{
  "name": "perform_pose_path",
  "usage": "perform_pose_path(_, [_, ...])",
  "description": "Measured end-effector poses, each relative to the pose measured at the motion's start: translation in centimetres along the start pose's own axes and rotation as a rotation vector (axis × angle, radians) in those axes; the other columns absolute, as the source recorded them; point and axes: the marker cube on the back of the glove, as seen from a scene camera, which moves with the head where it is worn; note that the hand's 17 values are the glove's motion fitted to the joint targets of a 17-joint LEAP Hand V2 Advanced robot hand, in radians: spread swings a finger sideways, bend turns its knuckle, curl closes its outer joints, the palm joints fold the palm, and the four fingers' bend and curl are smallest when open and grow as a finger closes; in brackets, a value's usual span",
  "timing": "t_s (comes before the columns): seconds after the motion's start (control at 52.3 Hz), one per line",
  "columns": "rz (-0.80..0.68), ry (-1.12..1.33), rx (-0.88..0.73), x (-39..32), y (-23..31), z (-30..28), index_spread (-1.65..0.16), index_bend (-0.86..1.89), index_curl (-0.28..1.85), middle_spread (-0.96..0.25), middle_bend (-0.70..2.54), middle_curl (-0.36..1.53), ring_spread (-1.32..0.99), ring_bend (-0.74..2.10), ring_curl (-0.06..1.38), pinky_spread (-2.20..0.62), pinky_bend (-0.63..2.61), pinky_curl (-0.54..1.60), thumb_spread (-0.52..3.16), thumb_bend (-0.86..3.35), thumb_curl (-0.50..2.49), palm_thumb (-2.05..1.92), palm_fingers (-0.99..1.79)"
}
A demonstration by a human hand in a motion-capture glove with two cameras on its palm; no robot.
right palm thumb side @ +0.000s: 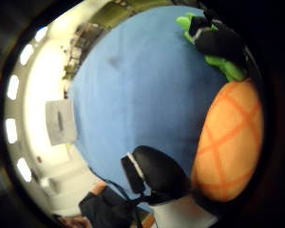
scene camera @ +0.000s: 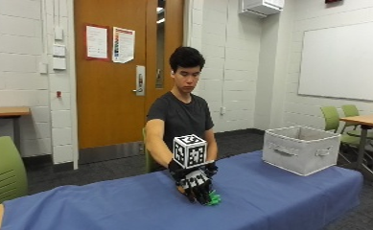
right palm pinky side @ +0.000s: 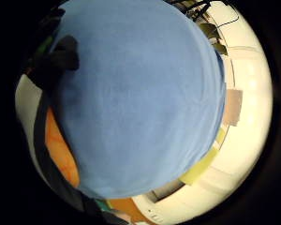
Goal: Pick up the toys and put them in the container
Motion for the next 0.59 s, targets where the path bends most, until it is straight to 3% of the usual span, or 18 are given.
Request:
perform_pose_path(0.057, [-0.004, 0.004, 0.047, -0.1, 0.0, -0.3, -0.40, 0.28, 0.63, -0.20, 0.18, 0.34, -0.44, 0.51, 0.19, -0.13, 0.89, 0.34, 0.95, -0.04, 0.17, -0.04, 0.23])
perform_pose_path(0.153, [-0.034, 0.015, 0.154, -0.4, 0.2, -1.0, -0.42, 0.57, 0.69, -0.21, 0.20, 0.34, -0.46, 0.62, 0.20, -0.24, 0.78, 0.29, 1.01, 0.00, 0.20, 0.04, 0.79])
perform_pose_path(0.21, [-0.042, 0.034, 0.195, -0.5, 0.2, -1.4, -0.40, 0.61, 0.72, -0.22, 0.20, 0.35, -0.47, 0.66, 0.22, -0.28, 0.77, 0.29, 1.03, -0.01, 0.22, 0.05, 0.89])
perform_pose_path(0.248, [-0.047, 0.047, 0.198, -0.7, 0.3, -1.7, -0.38, 0.61, 0.74, -0.23, 0.28, 0.38, -0.45, 0.75, 0.26, -0.34, 0.78, 0.30, 1.04, 0.00, 0.23, 0.08, 1.17])
perform_pose_path(0.268, [-0.049, 0.053, 0.193, -0.7, 0.2, -1.9, -0.37, 0.61, 0.75, -0.24, 0.30, 0.38, -0.44, 0.77, 0.27, -0.35, 0.78, 0.30, 1.05, 0.00, 0.23, 0.09, 1.20])
perform_pose_path(0.287, [-0.050, 0.057, 0.182, -0.8, 0.2, -2.0, -0.37, 0.63, 0.77, -0.23, 0.25, 0.37, -0.46, 0.73, 0.26, -0.34, 0.79, 0.31, 1.05, -0.01, 0.23, 0.08, 1.05])
perform_pose_path(0.306, [-0.049, 0.058, 0.163, -0.9, 0.1, -2.0, -0.35, 0.61, 0.78, -0.25, 0.37, 0.42, -0.42, 0.83, 0.31, -0.39, 0.74, 0.30, 1.06, 0.00, 0.24, 0.11, 1.30])
perform_pose_path(0.44, [-0.034, -0.003, -0.041, -1.2, -0.2, -1.6, -0.32, 0.60, 0.84, -0.29, 0.65, 0.51, -0.39, 1.02, 0.39, -0.44, 0.74, 0.33, 1.09, 0.00, 0.26, 0.16, 1.44])
perform_pose_path(0.592, [-0.029, -0.012, -0.082, -2.6, -0.2, -2.4, -0.31, 0.59, 0.88, -0.29, 0.91, 0.59, -0.35, 1.18, 0.45, -0.44, 0.83, 0.39, 1.17, 0.02, 0.30, 0.25, 1.43])
